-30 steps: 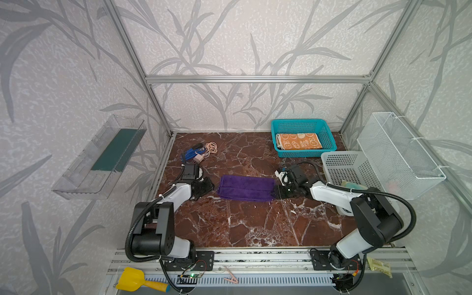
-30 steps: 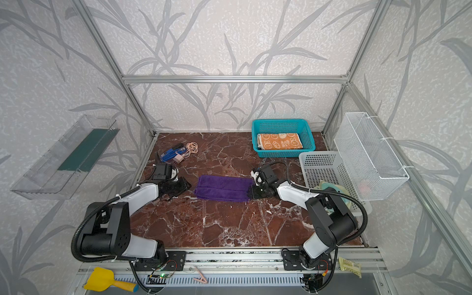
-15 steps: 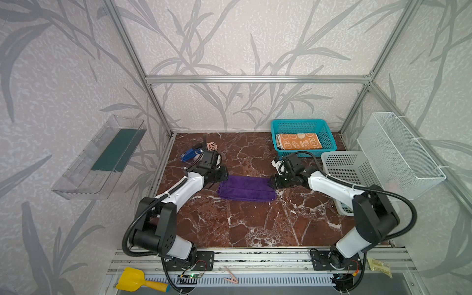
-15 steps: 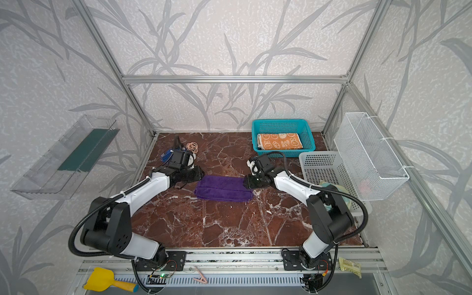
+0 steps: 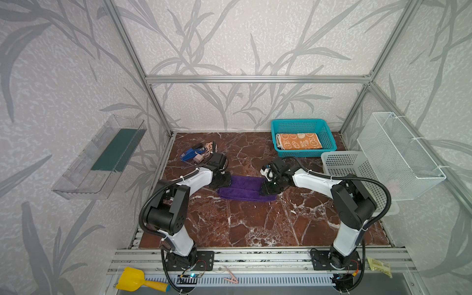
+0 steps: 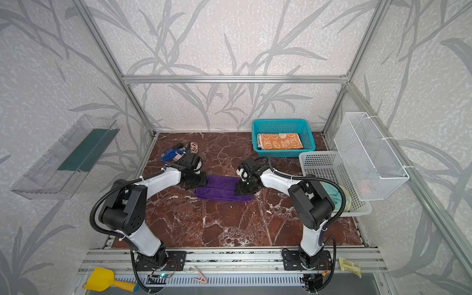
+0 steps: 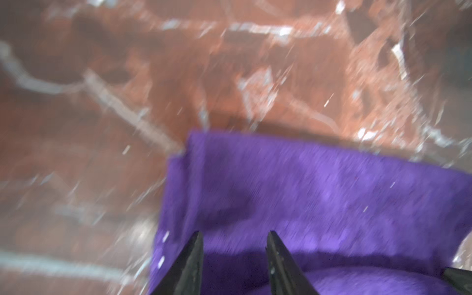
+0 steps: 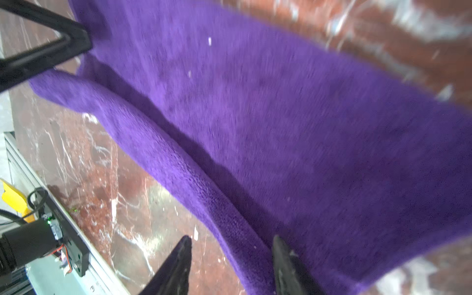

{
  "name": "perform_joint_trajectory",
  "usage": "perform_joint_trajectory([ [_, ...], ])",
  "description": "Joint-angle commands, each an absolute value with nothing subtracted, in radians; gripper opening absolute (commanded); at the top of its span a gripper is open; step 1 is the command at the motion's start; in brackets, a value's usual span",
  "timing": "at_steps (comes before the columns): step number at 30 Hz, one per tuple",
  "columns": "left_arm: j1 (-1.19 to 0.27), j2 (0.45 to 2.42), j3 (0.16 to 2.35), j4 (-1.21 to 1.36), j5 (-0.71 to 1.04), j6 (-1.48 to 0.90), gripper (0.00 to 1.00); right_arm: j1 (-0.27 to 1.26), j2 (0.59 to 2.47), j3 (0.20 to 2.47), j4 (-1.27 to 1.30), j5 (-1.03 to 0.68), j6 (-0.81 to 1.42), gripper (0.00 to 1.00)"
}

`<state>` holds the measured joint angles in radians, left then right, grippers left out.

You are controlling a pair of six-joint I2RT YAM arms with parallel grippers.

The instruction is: Fold and stack the towels

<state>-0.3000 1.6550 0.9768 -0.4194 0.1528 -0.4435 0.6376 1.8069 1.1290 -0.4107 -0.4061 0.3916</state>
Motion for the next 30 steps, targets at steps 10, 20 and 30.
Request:
perform_joint_trajectory([
  [10, -0.305, 1.370, 0.747, -0.531, 0.076, -0.480, 0.44, 0.762, 1.568, 0.988, -0.515, -0.383, 0.502, 0.52],
  [20, -0.333, 1.435, 0.911, -0.467, 0.224, -0.487, 0.44, 0.585, 1.577, 1.039, -0.552, -0.218, 0.616, 0.58],
  [30, -0.334, 1.638, 0.927, -0.391, 0.333, -0.506, 0.43, 0.584, 1.855, 1.159, -0.471, -0.234, 0.744, 0.63],
])
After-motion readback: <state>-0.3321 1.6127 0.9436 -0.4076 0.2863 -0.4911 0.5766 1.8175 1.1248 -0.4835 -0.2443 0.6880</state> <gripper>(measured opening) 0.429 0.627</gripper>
